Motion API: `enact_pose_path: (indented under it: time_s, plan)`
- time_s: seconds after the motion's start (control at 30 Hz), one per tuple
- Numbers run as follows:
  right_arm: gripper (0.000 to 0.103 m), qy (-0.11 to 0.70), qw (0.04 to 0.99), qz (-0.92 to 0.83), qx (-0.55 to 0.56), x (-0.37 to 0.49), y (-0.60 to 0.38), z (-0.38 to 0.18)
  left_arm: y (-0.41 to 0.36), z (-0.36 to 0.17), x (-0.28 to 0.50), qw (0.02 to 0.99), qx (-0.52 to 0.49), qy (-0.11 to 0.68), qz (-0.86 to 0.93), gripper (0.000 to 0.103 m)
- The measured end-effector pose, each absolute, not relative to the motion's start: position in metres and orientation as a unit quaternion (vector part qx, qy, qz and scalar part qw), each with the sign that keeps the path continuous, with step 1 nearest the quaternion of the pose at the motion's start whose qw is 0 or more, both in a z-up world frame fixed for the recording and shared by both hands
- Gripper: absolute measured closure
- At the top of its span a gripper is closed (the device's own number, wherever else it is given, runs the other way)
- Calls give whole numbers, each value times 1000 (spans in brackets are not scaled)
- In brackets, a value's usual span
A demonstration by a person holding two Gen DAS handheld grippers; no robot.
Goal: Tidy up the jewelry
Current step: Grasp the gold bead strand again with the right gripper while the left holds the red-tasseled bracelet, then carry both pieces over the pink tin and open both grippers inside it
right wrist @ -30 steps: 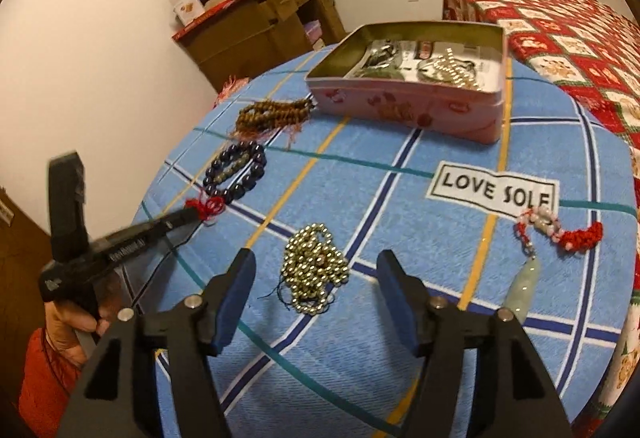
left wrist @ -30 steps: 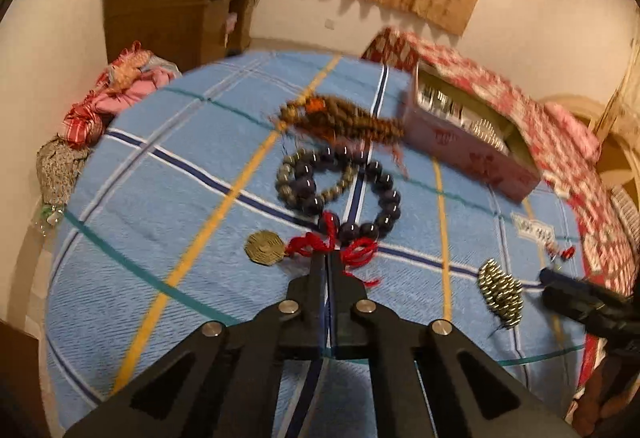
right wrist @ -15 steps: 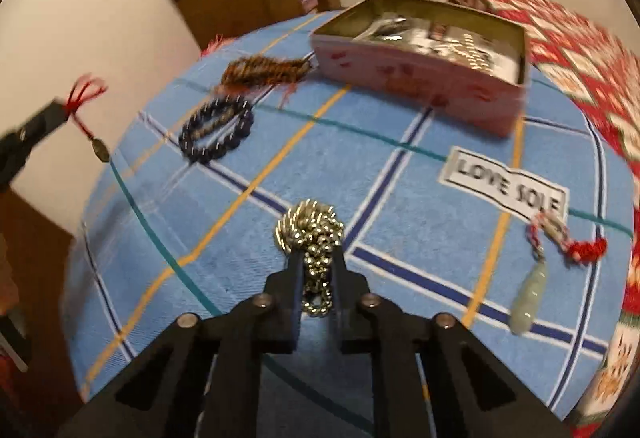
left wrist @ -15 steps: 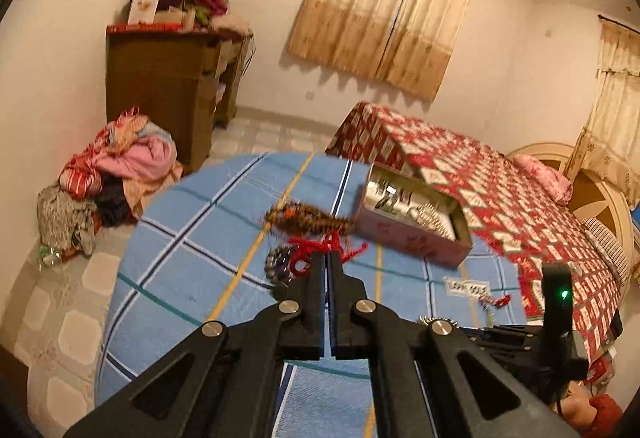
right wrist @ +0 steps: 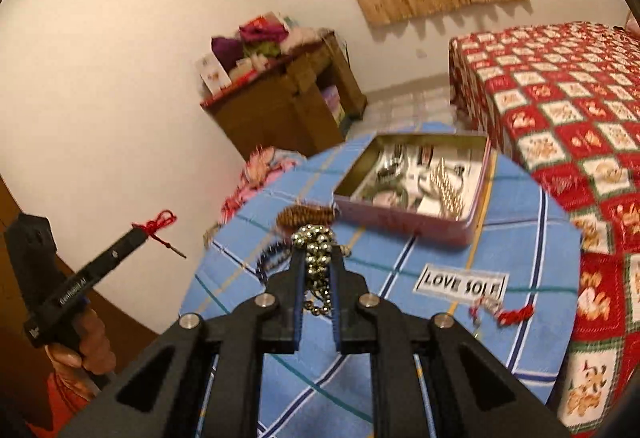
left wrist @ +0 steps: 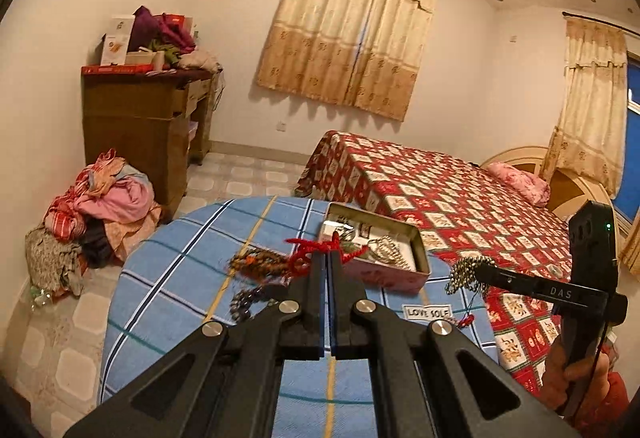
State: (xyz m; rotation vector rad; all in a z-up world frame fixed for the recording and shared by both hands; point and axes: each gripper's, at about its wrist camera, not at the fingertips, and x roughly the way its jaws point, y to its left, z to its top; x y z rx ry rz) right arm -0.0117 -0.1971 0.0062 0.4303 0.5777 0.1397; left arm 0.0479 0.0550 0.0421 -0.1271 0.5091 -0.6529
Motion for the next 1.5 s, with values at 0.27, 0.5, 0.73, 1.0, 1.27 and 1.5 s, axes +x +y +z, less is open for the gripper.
enact_pose_path:
  time_s: [0.27, 0.5, 0.73, 1.0, 1.27, 1.5]
  plan:
    - [89, 273, 937, 55, 209, 7, -220, 10, 15, 36, 65, 898, -55, 262, -349, 103]
    - [89, 229, 947, 47, 220, 31, -246, 39, -40, 51, 88, 887, -32, 241, -393, 103]
    - [89, 194, 959, 4, 208, 65, -270, 50, -97, 48, 125, 872, -39, 243, -424, 103]
    - [89, 262, 939, -37, 221, 120, -297, -9, -150, 1, 162, 862, -23, 293, -414, 103]
    - [79, 309, 920, -36, 238, 135, -310, -43, -169, -30, 175, 859, 20, 327, -393, 103]
    - [29, 250, 932, -65, 256, 99, -315, -7, -161, -13, 173, 863, 50, 338, -372, 73]
